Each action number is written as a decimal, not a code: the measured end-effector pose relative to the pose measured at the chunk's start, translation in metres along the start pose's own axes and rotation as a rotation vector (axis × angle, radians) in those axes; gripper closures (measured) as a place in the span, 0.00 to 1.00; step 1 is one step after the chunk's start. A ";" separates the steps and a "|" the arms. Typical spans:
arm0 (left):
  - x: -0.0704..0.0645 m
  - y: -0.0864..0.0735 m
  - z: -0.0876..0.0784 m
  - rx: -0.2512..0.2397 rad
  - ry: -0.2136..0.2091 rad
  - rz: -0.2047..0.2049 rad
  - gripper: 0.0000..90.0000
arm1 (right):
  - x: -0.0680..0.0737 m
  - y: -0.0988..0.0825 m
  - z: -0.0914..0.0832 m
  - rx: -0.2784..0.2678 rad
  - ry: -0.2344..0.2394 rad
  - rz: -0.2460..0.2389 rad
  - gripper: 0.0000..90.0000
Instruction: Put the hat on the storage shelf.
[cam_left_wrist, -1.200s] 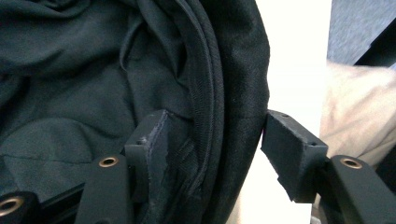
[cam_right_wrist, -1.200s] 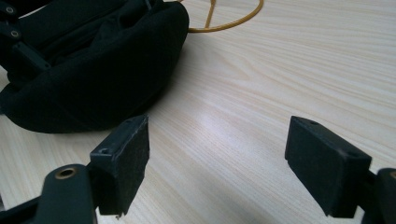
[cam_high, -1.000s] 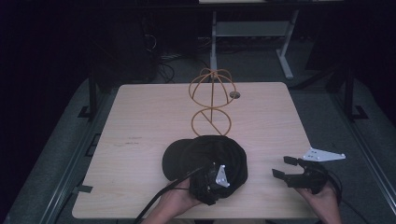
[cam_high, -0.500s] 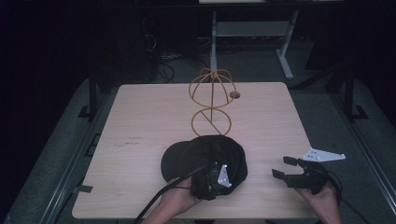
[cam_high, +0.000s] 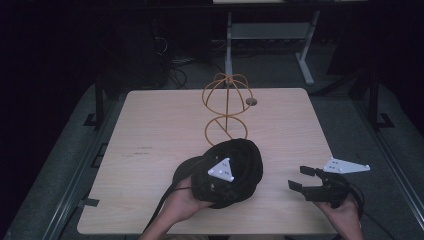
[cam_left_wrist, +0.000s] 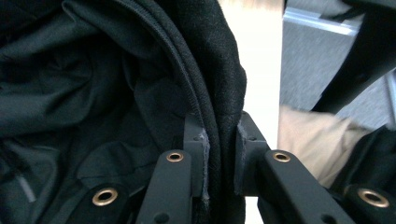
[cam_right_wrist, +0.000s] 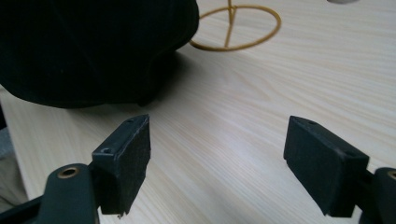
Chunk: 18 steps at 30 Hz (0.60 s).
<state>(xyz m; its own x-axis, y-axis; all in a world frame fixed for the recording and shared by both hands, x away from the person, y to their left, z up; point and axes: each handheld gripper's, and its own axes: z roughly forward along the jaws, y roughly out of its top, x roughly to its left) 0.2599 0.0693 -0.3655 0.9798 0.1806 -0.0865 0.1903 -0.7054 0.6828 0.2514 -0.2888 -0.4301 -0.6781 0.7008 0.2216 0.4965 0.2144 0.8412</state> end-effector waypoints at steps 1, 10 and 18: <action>0.001 0.001 -0.002 -0.010 -0.006 0.000 0.86 | 0.001 0.001 0.000 -0.009 0.005 0.002 0.25; 0.003 0.009 -0.014 -0.072 -0.027 0.007 0.85 | 0.010 0.010 0.001 -0.031 0.054 -0.021 0.25; 0.003 0.020 -0.022 -0.134 -0.039 0.021 0.85 | 0.024 0.026 0.002 -0.068 0.120 -0.059 0.22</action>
<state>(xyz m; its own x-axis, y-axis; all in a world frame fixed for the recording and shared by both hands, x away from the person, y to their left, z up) 0.2648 0.0711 -0.3361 0.9855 0.1381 -0.0982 0.1627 -0.6103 0.7752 0.2488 -0.2652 -0.4042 -0.7670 0.6009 0.2253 0.4190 0.2030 0.8850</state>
